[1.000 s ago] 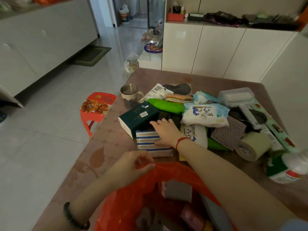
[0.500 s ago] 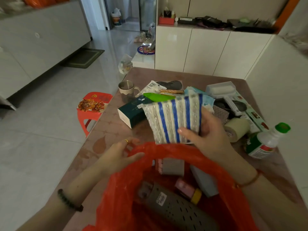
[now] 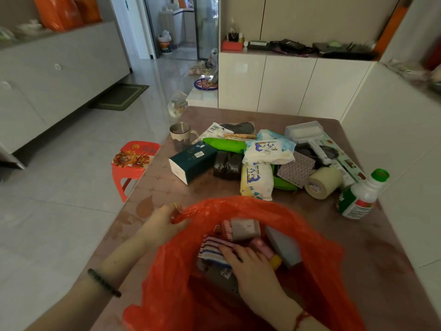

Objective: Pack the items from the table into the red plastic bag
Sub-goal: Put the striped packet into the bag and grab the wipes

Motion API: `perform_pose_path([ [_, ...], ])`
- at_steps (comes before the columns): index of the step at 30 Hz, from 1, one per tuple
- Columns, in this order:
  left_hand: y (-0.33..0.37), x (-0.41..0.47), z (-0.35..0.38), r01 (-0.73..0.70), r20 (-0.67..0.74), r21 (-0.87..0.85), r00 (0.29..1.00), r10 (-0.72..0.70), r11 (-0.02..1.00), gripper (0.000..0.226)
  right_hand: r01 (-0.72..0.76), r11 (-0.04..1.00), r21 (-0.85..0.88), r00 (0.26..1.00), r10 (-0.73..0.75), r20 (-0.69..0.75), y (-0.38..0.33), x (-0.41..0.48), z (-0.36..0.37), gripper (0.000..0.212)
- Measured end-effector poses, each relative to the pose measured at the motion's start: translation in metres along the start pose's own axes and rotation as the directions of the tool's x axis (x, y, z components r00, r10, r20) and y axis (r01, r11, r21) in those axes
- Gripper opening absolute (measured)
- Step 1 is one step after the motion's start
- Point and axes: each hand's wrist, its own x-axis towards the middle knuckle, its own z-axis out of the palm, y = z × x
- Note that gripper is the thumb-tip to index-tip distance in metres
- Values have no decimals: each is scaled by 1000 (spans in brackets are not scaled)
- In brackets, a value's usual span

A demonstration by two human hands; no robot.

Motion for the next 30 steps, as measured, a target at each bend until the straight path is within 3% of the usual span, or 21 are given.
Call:
perform_pose_path([
  [2, 5, -1, -2, -4, -19, -37, 1000, 4, 999, 26, -46, 998, -53, 996, 50, 76, 4, 5, 6, 63],
  [5, 9, 1, -6, -29, -38, -119, 999, 24, 992, 6, -108, 987, -118, 960, 135, 246, 9, 15, 6, 93],
  [7, 9, 3, -9, -45, -35, -170, 999, 39, 985, 16, -79, 994, -74, 943, 99, 319, 11, 23, -4, 78],
  [10, 11, 8, -13, -42, -25, -249, 999, 37, 968, 16, -86, 971, 222, 886, -28, 464, 8, 40, -50, 63],
  [13, 14, 11, -15, -41, -14, -317, 999, 39, 948, 17, -66, 778, 624, 958, -127, 258, 19, 70, -110, 42],
  [14, 14, 13, -14, -52, -20, -327, 999, 48, 944, 18, -36, 715, 698, 993, -55, 108, 30, 83, -124, 32],
  [16, 18, 15, -14, -74, -31, -356, 997, 67, 932, 17, -57, 689, 723, 973, 200, -114, 63, 115, -137, 29],
  [18, 19, 18, -13, -73, -32, -394, 997, 66, 916, 11, -171, 773, 611, 932, 328, -153, 105, 151, -136, 47],
  [20, 17, 23, -12, -54, -8, -423, 998, 56, 905, 8, -316, 884, 346, 938, 345, -27, 150, 183, -122, 76],
  [22, 14, 28, -11, -33, 19, -428, 999, 45, 903, 11, -337, 941, -4, 937, 336, 97, 184, 210, -108, 95],
  [24, 12, 33, -11, -21, 24, -439, 999, 35, 898, 23, -282, 929, -241, 928, 327, 177, 205, 234, -95, 103],
  [27, 9, 39, -8, -13, 16, -439, 1000, 22, 898, 29, -241, 911, -336, 905, 336, 261, 217, 259, -85, 109],
  [30, 5, 43, -6, -6, -6, -430, 1000, 4, 903, 23, -207, 910, -360, 919, 307, 247, 223, 272, -81, 99],
])
